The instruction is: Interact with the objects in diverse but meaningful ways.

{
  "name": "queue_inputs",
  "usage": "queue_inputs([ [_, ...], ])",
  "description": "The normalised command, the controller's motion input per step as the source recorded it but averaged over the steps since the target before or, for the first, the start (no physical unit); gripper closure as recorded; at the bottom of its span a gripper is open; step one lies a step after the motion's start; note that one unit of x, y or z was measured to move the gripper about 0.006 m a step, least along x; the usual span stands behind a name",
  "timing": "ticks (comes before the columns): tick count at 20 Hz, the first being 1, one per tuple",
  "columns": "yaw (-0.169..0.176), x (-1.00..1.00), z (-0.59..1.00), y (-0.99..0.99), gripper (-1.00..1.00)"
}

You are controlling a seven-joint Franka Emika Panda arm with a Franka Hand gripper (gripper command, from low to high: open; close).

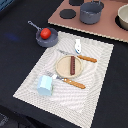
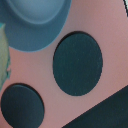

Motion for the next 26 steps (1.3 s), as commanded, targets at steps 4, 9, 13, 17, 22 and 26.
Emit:
queue_inputs([
  [4,-0.082,0.24,-0.22,0.09,-1.0],
  [9,-0.064,0.09,-0.28,0.22,-1.0],
  [13,-0.042,0.0,-0.25,0.3,-1.0],
  [17,-0.036,0.0,-0.17,0.31,-1.0],
  [22,-0.036,0.01,-0.17,0.27,-1.0],
  [26,-0.033,0.02,-0.25,0.19,-1.0],
])
